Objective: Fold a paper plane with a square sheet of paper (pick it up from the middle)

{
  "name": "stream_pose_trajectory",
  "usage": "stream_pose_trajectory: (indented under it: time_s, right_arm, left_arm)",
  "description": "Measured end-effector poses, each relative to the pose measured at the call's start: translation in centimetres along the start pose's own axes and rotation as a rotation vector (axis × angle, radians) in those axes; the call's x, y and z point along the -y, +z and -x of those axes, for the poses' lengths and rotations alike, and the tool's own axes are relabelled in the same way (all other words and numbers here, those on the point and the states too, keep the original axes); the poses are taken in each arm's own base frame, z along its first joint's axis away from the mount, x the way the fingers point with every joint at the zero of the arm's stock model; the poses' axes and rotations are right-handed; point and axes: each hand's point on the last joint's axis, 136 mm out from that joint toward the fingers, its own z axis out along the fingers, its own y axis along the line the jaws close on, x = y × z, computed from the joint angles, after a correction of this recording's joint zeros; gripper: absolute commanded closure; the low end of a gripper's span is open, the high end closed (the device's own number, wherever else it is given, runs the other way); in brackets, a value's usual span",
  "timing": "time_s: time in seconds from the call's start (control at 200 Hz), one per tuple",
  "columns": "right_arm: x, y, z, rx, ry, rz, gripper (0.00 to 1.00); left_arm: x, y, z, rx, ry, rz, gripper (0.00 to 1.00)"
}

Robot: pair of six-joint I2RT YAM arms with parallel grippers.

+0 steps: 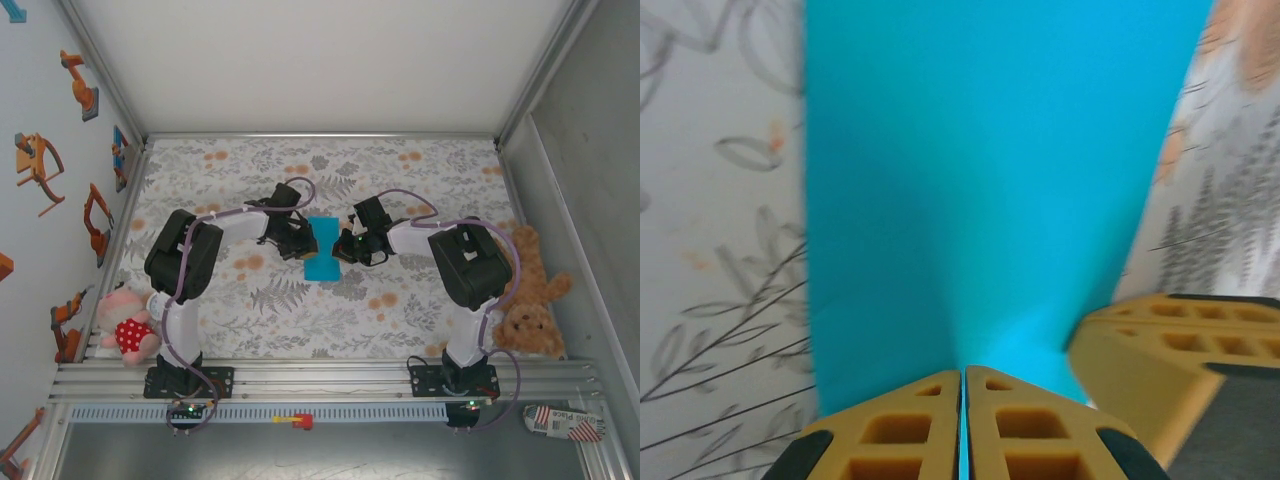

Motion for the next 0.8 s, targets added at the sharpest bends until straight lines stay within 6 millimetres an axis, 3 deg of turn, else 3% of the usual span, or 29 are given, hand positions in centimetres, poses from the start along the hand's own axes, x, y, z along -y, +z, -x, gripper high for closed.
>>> stream_pose_trajectory:
  time_s: [0.235, 0.506, 0.646, 0.796]
  right_arm:
    - [0.1, 0.1, 0.0, -0.001, -0.001, -0.003, 1.00]
    - [0.2, 0.1, 0.0, -0.002, 0.000, -0.006, 1.00]
    - [0.2, 0.1, 0.0, -0.002, 0.000, -0.006, 1.00]
    - [0.2, 0.1, 0.0, -0.002, 0.000, -0.006, 1.00]
  left_arm:
    - [-2.1, -0.7, -0.5, -0.006, 0.038, 0.019, 0.88]
    - [-6.7, -4.9, -0.1, 0.056, -0.017, 0.122, 0.89]
    - [-3.9, -6.6, 0.1, 0.120, 0.042, 0.074, 0.89]
    - [0.2, -4.6, -0.6, 0.107, 0.095, -0.015, 0.89]
